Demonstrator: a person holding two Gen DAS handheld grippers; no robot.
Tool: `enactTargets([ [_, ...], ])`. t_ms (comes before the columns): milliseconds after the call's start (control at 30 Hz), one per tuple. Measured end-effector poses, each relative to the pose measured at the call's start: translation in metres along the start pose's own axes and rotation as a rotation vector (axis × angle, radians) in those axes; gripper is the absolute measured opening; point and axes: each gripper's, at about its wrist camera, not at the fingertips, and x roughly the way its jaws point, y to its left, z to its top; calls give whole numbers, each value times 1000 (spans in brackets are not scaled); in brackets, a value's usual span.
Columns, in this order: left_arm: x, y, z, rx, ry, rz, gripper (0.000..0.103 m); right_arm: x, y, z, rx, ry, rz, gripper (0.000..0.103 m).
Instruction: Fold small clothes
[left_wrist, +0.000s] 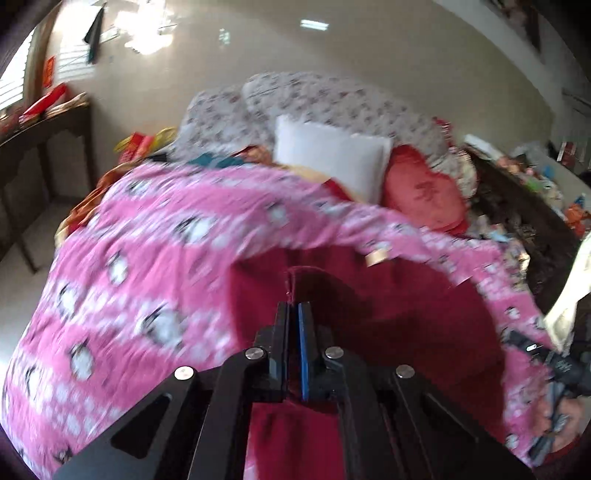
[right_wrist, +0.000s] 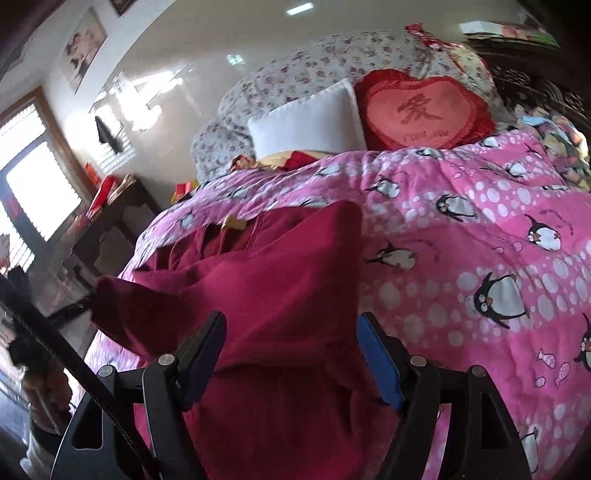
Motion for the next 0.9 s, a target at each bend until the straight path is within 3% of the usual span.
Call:
enactTargets([
  [133, 8, -17, 18, 34, -19, 11, 4, 8, 2, 24, 17, -39, -73, 78],
  [200, 14, -12, 19, 17, 0, 17, 4, 23, 0, 37, 24, -21, -135, 85],
  [300, 14, -4, 13, 12, 12, 34, 4, 54, -8, 52, 39, 22, -180, 86],
  [333, 13, -1, 13, 11, 15, 34, 4, 67, -10, 54, 28, 68, -170, 77],
  [367, 11, 1, 13, 7, 14, 29, 4, 79, -11, 55, 10, 109, -161, 57],
  [400, 7, 2, 14, 6, 10, 24, 4, 82, -10, 56, -14, 118, -166, 24],
  [533, -11, 0, 18, 36, -56, 4, 4, 53, -11, 65, -39, -24, -164, 20],
  [600, -5, -2, 6, 86, -67, 57, 4, 46, -24, 66, 5, -57, -166, 20],
  [667, 20, 4, -11, 85, 1, 99, 4, 55, -37, 62, 46, -32, -175, 20],
  [733, 60, 28, -32, 4, 125, 143, 4, 73, -47, 54, 58, 19, -189, 21],
  [767, 72, 38, -39, -17, 150, 166, 4, 78, -50, 51, 68, 29, -190, 23],
  [833, 87, 54, -45, -58, 174, 152, 5, 66, -55, 48, 86, 7, -230, 50],
  [900, 85, 59, -43, -75, 166, 132, 5, 43, -48, 46, 71, -22, -223, 54],
])
